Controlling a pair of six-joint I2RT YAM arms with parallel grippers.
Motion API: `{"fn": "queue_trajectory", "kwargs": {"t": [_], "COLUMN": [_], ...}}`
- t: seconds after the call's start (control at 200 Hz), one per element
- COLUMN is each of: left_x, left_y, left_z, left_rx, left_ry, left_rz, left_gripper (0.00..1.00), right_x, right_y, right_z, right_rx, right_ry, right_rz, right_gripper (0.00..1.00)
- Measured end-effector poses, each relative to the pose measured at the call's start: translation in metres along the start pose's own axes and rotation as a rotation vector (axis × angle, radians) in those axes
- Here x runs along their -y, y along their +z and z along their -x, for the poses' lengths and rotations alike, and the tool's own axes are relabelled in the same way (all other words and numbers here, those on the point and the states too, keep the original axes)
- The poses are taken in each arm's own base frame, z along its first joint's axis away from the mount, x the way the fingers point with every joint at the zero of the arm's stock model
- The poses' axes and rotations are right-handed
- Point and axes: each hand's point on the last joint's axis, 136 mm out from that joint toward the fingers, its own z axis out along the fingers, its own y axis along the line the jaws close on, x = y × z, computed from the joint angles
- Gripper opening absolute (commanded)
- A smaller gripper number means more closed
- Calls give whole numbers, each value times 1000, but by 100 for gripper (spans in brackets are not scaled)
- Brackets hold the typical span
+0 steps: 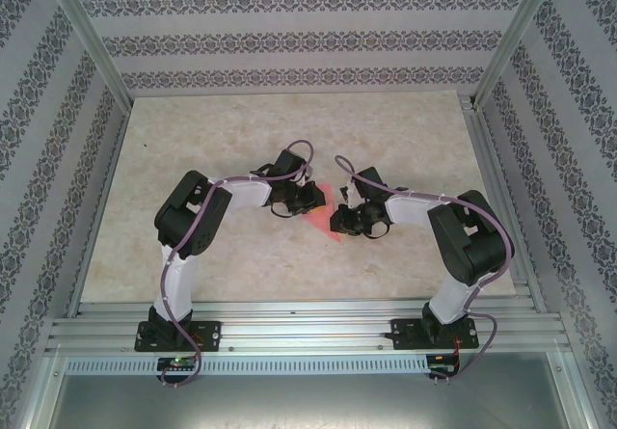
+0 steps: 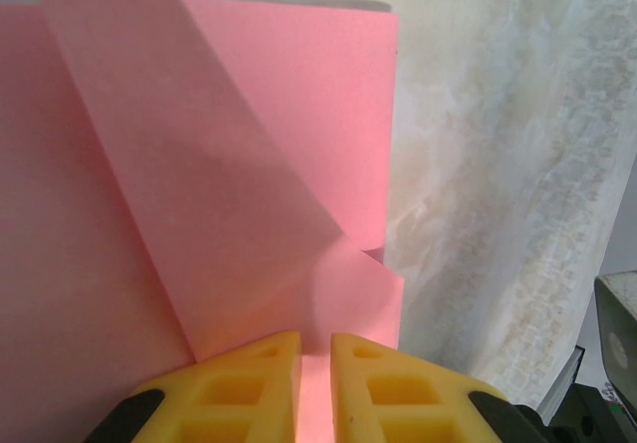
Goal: Fold a paper plane with a square sheet of paper (fold left side to right side)
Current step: Fourth fold the wing at the center of the table.
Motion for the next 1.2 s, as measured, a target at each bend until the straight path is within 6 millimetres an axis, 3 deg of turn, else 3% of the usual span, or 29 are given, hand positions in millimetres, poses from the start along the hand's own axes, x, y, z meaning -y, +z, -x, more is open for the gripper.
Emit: {"fn": "queue_trajectory", "kwargs": {"t": [0.205, 0.36, 0.649, 0.844, 0.989, 1.204], "left_x": [0, 2, 3, 3, 3, 3], "left_y": [0, 2, 3, 3, 3, 3], "left_z": [-1, -7, -13, -12, -12, -12], "left_rx": [-4, -23, -45, -44, -44, -44], "left_ry": [2, 4, 3, 3, 3, 3], "left_rz": [-2, -2, -8, -8, -8, -7], "left_gripper": [17, 18, 17, 17, 17, 17], "right_x": [1, 1, -1, 2, -9, -27], "right_y": [0, -3, -4, -17, -27, -28], "right_z": [-7, -24, -36, -60, -54, -27], "right_rx": [-5, -14, -13, -72, -38, 32], "right_ry": [-12, -25, -48, -8, 3, 0], "right_rz": [-12, -15, -19, -47, -18, 28], "right_gripper": [9, 9, 9, 11, 11, 11]}}
